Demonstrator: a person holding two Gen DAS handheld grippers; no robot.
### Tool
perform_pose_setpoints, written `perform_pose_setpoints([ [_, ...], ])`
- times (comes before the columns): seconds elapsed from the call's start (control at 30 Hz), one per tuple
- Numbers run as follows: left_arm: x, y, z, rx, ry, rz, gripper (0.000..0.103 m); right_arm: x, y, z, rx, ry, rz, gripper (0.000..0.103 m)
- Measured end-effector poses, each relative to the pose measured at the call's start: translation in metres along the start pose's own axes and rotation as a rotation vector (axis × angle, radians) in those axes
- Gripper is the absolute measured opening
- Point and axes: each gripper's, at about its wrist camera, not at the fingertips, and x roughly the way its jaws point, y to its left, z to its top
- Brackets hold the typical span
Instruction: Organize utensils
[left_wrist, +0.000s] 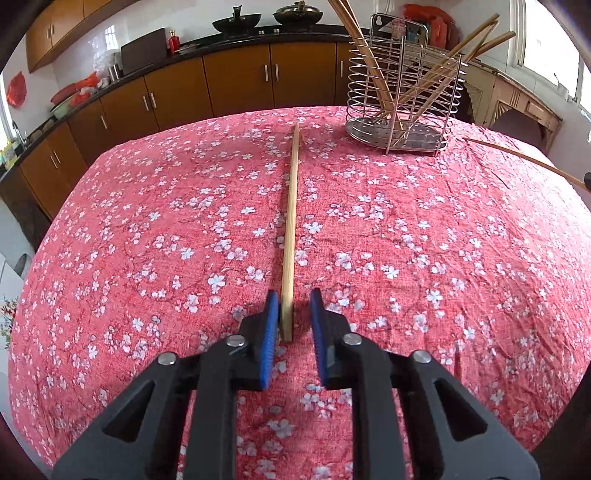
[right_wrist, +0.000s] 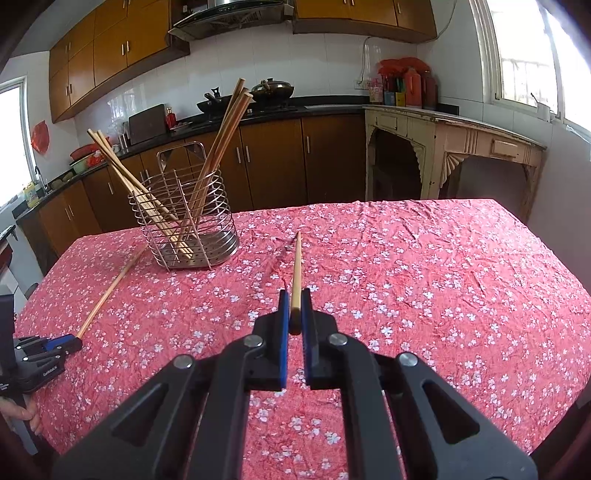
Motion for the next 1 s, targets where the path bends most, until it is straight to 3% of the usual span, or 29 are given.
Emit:
perform_pose_setpoints([
  [0.1,0.008,-0.003,0.011,0.002,0.013,0.003,0.008,0.002,-0.001,0.000,0.007,-0.002,-0.002,0.006],
  [0.13,0.009,-0.004,0.016,0.002,0.015,0.003,0.008,0.005,-0.001,-0.001,0.009,0.006,-0.002,0.001],
  [0.4,0.016,-0.001,0.030,0.036,0.005,0.007,0.008,0.042,-0.003,-0.017,0.022,0.109,-0.003,0.001],
  [0.5,0.015,0.001,0.029,0.037,-0.002,-0.012,0.008,0.049,-0.010,-0.021,0.043,0.146,-0.006,0.006],
  [0.57,0.012,0.003,0.025,0.028,-0.009,-0.032,0.008,0.051,-0.014,-0.024,0.042,0.169,-0.012,0.024],
  [0.73,0.003,0.010,0.018,0.019,-0.028,-0.064,0.009,0.054,-0.023,-0.032,0.006,0.206,-0.060,0.027],
  [0.83,0.000,0.011,0.014,0.024,-0.028,-0.073,0.016,0.058,-0.031,-0.040,0.000,0.233,-0.083,0.027],
  [0.9,0.000,0.013,0.012,0.018,-0.028,-0.076,0.028,0.060,-0.039,-0.043,0.007,0.242,-0.094,0.027],
  [1.0,-0.001,0.013,0.012,0.013,-0.027,-0.074,0.033,0.059,-0.049,-0.047,0.015,0.238,-0.119,0.031],
])
